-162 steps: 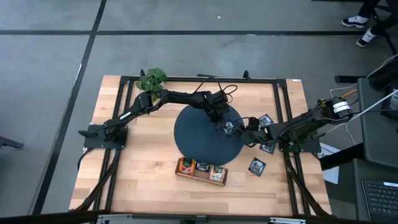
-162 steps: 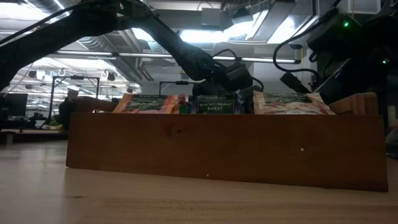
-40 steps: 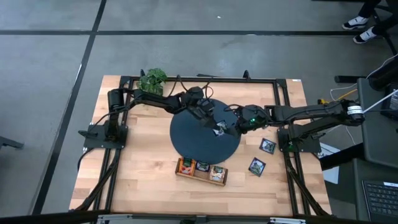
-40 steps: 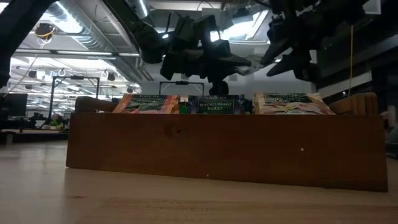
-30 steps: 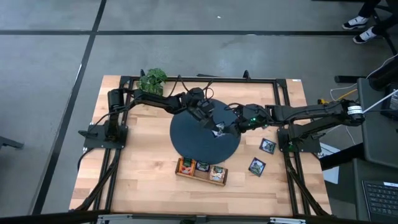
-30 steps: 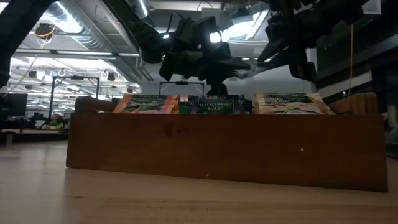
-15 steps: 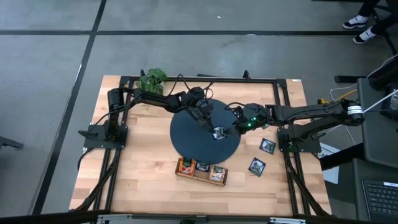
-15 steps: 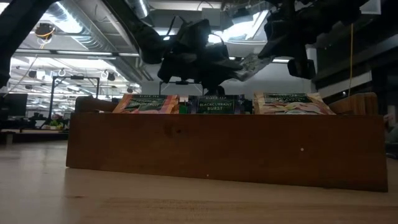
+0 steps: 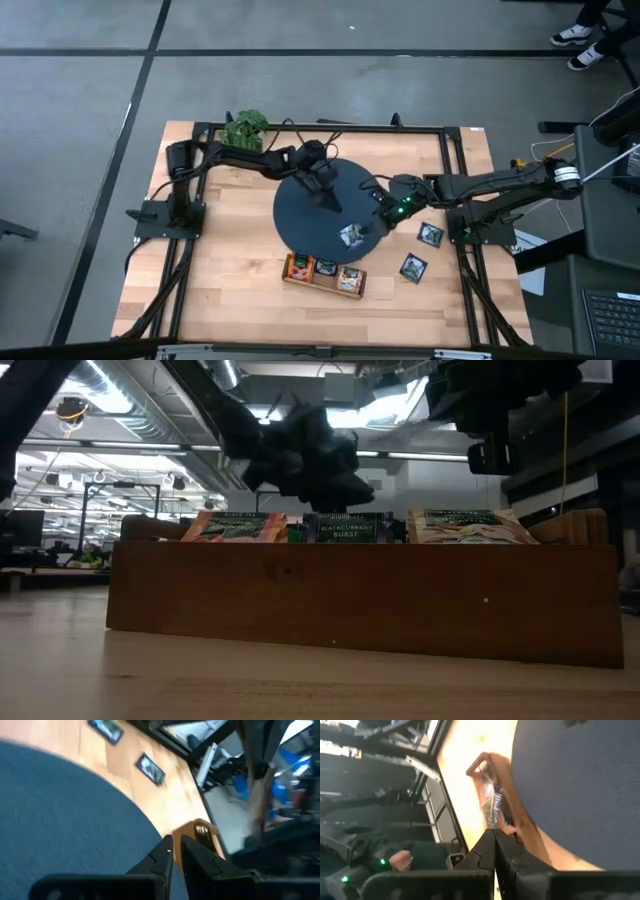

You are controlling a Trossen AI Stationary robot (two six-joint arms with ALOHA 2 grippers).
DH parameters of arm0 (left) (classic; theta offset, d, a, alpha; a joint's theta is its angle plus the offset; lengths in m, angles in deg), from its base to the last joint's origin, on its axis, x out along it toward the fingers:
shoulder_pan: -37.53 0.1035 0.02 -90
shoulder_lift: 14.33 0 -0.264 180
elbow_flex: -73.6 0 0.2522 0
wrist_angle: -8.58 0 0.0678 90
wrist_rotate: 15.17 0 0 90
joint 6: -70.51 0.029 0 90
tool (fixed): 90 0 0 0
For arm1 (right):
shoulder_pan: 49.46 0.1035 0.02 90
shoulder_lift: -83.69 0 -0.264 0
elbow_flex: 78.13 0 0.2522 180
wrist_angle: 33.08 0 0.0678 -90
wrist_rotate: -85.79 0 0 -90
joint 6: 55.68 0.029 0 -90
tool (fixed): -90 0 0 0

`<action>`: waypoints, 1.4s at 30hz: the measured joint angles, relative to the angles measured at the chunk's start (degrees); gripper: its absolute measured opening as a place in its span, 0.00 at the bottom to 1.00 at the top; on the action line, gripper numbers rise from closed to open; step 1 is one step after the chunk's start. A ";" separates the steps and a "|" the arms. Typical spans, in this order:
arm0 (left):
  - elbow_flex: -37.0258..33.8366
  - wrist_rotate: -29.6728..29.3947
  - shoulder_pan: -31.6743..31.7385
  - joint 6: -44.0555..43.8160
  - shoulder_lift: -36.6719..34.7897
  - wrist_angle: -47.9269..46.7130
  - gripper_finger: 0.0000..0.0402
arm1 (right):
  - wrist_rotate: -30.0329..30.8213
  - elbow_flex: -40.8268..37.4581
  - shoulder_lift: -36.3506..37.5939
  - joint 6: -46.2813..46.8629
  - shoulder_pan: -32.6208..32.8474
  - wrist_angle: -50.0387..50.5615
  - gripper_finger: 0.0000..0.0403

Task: Pick & Place Tea
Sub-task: Put the violet tea bag into the middle section of the wooden organizer

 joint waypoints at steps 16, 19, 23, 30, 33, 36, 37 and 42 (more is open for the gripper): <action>-24.22 -26.98 -5.41 -4.21 -23.51 11.78 0.08 | -10.86 23.26 -21.06 -15.98 1.51 14.92 0.00; -27.25 -29.44 -7.08 -4.79 -27.56 10.64 0.08 | -13.20 28.71 -25.65 -19.74 1.58 18.30 0.00; -29.88 -30.09 -8.15 -4.91 -31.94 7.78 0.08 | -14.52 34.35 -30.69 -25.28 1.80 21.98 0.01; -31.75 -29.30 -8.50 -6.17 -34.97 1.04 0.08 | -14.70 38.59 -36.25 -32.31 1.90 26.58 0.01; -31.75 -29.27 -8.50 -6.70 -34.90 -1.30 0.08 | -14.64 38.62 -37.72 -34.45 1.88 27.99 0.01; -31.75 -29.02 -8.52 -6.89 -34.89 -1.96 0.08 | -14.29 38.57 -39.04 -36.01 1.88 28.52 0.01; -31.75 -29.04 -8.70 -6.89 -34.89 -2.21 0.08 | -14.32 38.57 -39.39 -36.10 1.86 28.33 0.01; -31.75 -28.93 -8.90 -7.47 -34.89 -2.00 0.08 | -14.29 38.57 -41.36 -36.50 1.88 29.54 0.01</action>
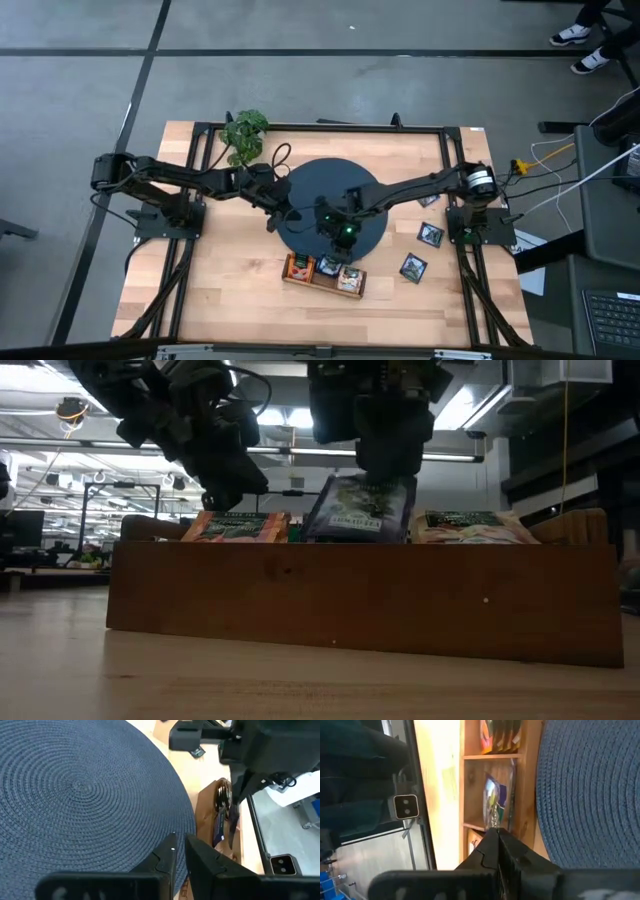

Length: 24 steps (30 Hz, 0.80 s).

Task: Pick & Place Tea
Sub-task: Put the violet tea bag into the middle section of the wooden organizer

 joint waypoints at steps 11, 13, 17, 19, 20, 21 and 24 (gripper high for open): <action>0.00 -0.08 0.00 -0.23 0.00 0.25 0.08 | 0.16 -0.02 -1.08 2.60 0.00 -0.94 0.01; 0.00 -0.08 0.00 -0.25 0.00 0.26 0.08 | 0.16 -0.02 -1.08 3.41 -0.02 -0.95 0.01; 0.00 -0.12 -0.20 -0.21 0.00 0.26 0.08 | 0.13 -0.02 -1.08 4.04 0.00 -1.52 0.01; 0.00 -0.12 -0.43 -0.08 0.00 0.26 0.08 | 0.13 -0.02 -1.08 5.03 -0.04 -1.77 0.02; 0.00 -0.12 -0.60 -0.08 0.00 0.25 0.08 | 0.13 -0.02 -1.08 5.16 -0.04 -2.00 0.03; 0.00 -0.12 -0.71 -0.08 0.00 0.26 0.08 | 0.11 -0.02 -1.08 5.16 -0.04 -2.03 0.04; 0.00 -0.12 -1.20 -0.08 0.00 0.26 0.08 | 0.12 -0.02 -1.08 6.26 -0.07 -2.02 0.10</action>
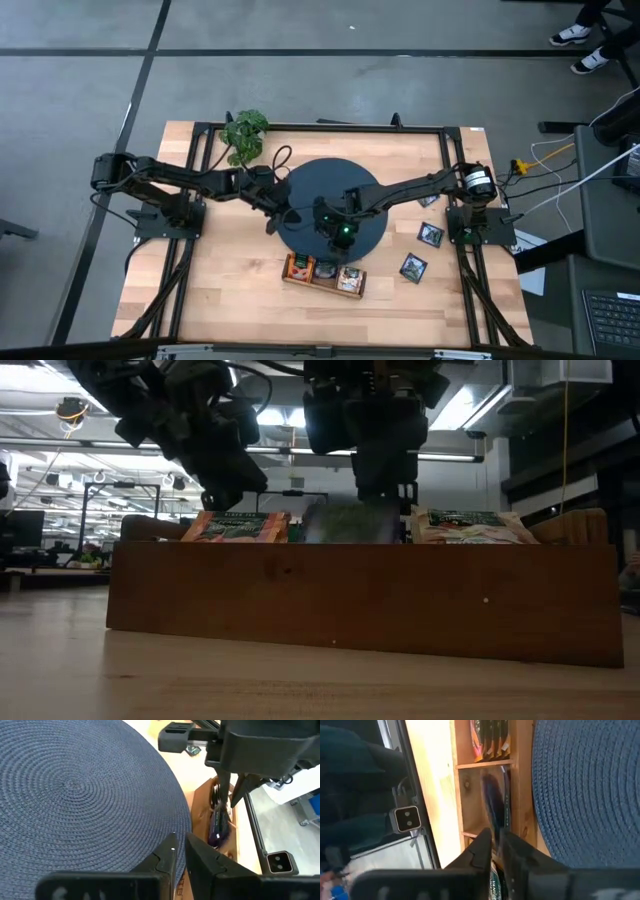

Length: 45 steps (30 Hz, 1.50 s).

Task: Pick & Place Tea
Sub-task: Put the violet tea bag into the middle section of the wooden organizer

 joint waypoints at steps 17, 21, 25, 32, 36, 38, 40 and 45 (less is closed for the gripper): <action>0.74 0.91 -1.98 -1.51 0.07 0.90 0.08 | 12.62 -1.01 11.85 4.99 5.11 0.25 0.27; 4.89 1.60 -4.06 -1.55 0.31 0.31 0.08 | 23.80 -6.13 19.54 12.42 7.74 0.24 0.27; 12.78 1.06 -4.51 -1.50 3.33 -5.82 0.08 | 32.77 -15.00 28.49 22.99 10.57 -2.81 0.27; 30.46 3.46 -4.52 2.64 13.68 -15.75 0.08 | 42.59 -30.11 40.91 45.06 15.28 -7.01 0.27; 38.84 3.85 -5.10 2.84 19.14 -20.24 0.08 | 43.00 -36.38 44.65 55.45 17.95 -6.19 0.27; 42.58 5.12 -5.42 3.51 21.85 -22.50 0.08 | 43.00 -39.11 45.67 58.88 19.50 -5.97 0.27; 46.07 5.80 -5.81 4.39 24.69 -24.62 0.08 | 41.84 -41.33 46.53 61.15 21.16 -5.18 0.27; 54.06 3.83 -7.13 3.89 32.00 -25.70 0.08 | 37.12 -43.71 46.93 61.74 24.91 -5.20 0.27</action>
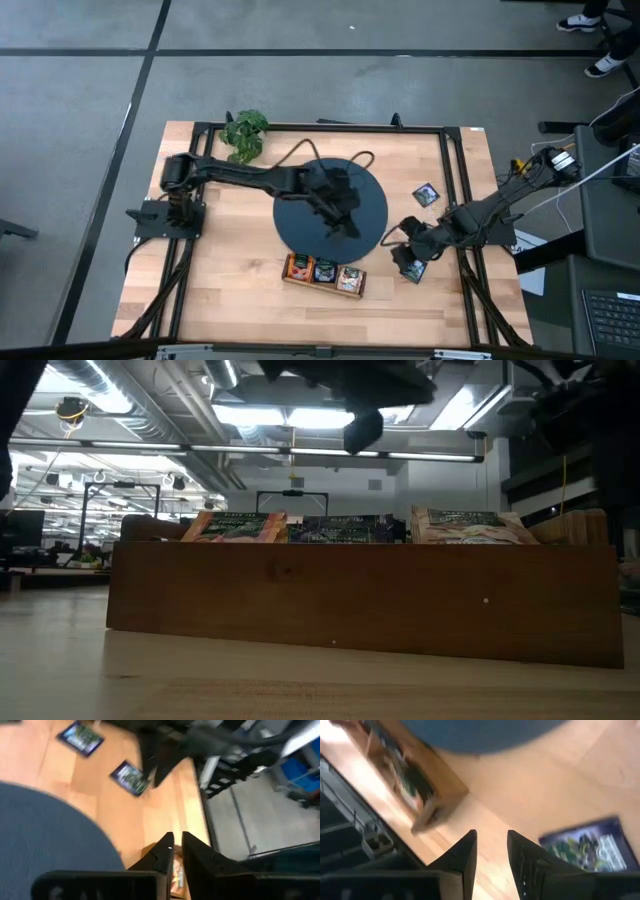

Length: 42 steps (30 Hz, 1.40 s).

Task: Pick & Place Tea
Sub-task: Put the violet tea bag into the middle section of the wooden organizer

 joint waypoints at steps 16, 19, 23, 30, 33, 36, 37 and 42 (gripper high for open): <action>13.64 -1.06 -1.17 -8.95 15.35 0.12 0.08 | -5.77 -2.87 0.61 6.39 10.95 13.20 0.26; 13.61 -1.39 -0.83 -9.07 15.47 -1.45 0.08 | -7.63 -6.75 0.27 6.61 11.02 7.11 0.24; 13.63 -4.21 -0.23 -8.24 15.39 -2.33 0.08 | -7.35 -11.64 0.11 9.94 11.00 3.38 0.19; 13.63 -5.14 0.71 -7.58 15.37 -4.32 0.08 | -6.42 -17.55 0.09 10.48 9.10 -6.44 0.09; 13.63 -7.57 0.82 -7.55 15.37 -5.45 0.08 | -3.80 -19.57 0.09 10.43 7.56 -12.41 0.05; 13.63 -7.64 0.83 -7.59 15.37 -5.77 0.08 | -1.19 -20.64 0.09 10.41 5.34 -14.88 0.02; 13.63 -7.27 0.85 -7.65 15.53 -5.76 0.08 | -0.21 -20.70 0.11 10.40 4.51 -14.88 0.01; 13.75 -4.02 0.37 -9.05 16.99 -4.73 0.08 | 3.65 -20.88 0.07 8.08 0.31 -17.89 0.04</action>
